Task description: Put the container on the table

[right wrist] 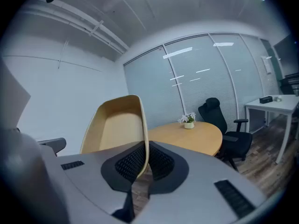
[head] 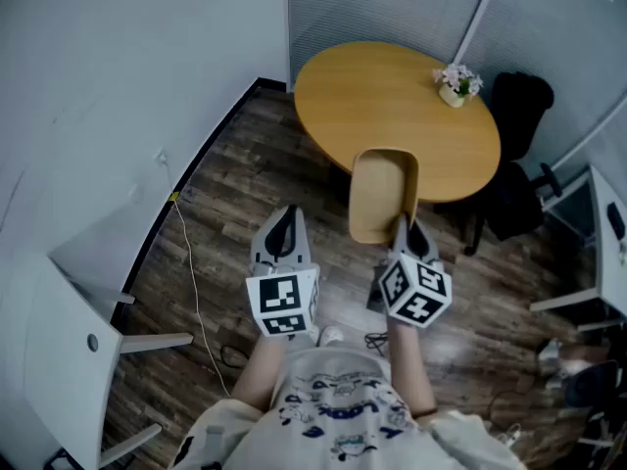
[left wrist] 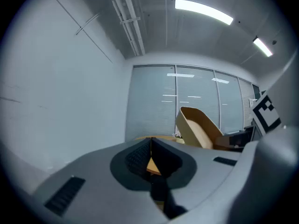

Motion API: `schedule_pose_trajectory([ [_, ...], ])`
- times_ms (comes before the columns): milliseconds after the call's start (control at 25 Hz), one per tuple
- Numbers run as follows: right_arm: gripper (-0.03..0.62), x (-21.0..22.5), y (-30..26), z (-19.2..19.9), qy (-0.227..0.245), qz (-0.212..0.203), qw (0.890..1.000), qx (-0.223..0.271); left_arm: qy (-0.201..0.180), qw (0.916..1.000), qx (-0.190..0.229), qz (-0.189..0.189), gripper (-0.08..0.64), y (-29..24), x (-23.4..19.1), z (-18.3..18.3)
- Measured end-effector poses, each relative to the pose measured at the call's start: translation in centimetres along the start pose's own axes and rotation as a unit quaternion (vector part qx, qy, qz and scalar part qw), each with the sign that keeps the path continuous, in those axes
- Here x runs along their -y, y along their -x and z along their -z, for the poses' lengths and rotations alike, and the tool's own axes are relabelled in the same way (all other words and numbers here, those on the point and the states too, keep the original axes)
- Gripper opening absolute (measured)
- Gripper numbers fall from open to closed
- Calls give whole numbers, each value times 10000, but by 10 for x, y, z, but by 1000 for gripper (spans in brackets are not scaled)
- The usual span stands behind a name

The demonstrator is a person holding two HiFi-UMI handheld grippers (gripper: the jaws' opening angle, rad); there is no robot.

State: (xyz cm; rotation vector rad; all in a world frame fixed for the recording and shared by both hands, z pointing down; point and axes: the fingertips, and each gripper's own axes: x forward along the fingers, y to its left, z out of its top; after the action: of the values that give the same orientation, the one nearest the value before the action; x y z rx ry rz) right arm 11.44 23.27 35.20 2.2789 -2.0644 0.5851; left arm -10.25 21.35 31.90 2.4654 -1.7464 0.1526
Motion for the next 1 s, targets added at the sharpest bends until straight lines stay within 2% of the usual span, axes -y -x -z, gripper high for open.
schedule_pose_trajectory([
  [520, 14, 2, -8, 4, 51, -37, 9999, -83, 31, 9999, -23, -109, 5, -6, -2, 2],
  [1000, 14, 24, -12, 12, 19, -129, 9998, -139, 78, 9995, -92, -285, 5, -6, 13, 17],
])
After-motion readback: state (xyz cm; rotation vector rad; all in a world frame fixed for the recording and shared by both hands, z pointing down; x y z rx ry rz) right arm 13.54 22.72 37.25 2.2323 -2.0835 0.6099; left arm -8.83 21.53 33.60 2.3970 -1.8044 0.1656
